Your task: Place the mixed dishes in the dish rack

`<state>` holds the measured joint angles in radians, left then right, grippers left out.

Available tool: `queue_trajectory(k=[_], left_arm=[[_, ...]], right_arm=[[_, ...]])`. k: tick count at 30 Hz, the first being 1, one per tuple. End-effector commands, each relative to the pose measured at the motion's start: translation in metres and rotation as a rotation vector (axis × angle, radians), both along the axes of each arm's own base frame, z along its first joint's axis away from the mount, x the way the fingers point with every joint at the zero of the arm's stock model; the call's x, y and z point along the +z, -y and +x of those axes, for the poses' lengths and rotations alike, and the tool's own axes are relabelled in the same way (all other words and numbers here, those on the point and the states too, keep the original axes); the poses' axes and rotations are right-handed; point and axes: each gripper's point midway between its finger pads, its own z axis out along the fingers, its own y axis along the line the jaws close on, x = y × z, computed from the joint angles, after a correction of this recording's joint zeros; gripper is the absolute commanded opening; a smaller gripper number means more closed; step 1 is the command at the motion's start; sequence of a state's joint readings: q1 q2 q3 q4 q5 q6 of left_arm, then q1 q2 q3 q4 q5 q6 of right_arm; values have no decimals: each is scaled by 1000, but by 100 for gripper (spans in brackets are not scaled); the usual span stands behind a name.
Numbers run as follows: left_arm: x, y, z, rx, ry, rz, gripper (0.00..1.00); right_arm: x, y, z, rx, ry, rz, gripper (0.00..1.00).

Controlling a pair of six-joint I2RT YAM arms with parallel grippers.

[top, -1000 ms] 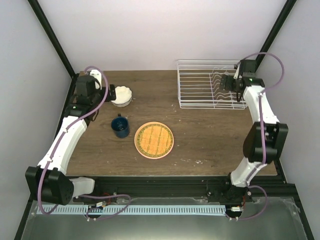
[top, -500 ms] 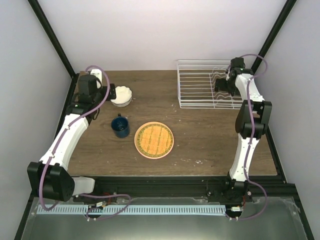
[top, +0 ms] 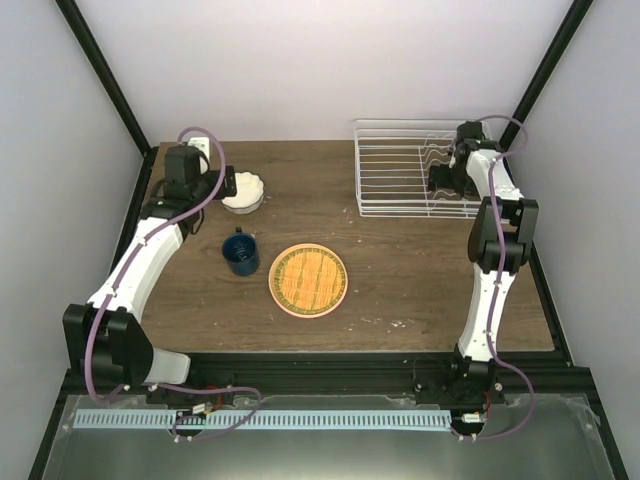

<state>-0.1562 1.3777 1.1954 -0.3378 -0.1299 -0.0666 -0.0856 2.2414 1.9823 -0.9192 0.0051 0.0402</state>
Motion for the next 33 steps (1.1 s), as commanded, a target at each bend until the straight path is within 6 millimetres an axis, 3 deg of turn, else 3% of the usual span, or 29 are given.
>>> queue_trajectory(k=[1,7,19,27,33], left_arm=[[14,5,7,-13,37,-18,100],[10,7,9,-20,31,-29,100],[2,14,12,-49,16,-41,100],[1,18,13,-74,13,-46,100],[1,21,14,-91,11,-51,100]], right_arm=[[-6,-4,-4,19,-33,-4,100],[-2,-17,-9,28,-45,27,100],[-18,-100,-30,131,-115,19,100],[-18,-141,-58,171,-124,23,100],[-19,-159,-88,203,-142,16,100]])
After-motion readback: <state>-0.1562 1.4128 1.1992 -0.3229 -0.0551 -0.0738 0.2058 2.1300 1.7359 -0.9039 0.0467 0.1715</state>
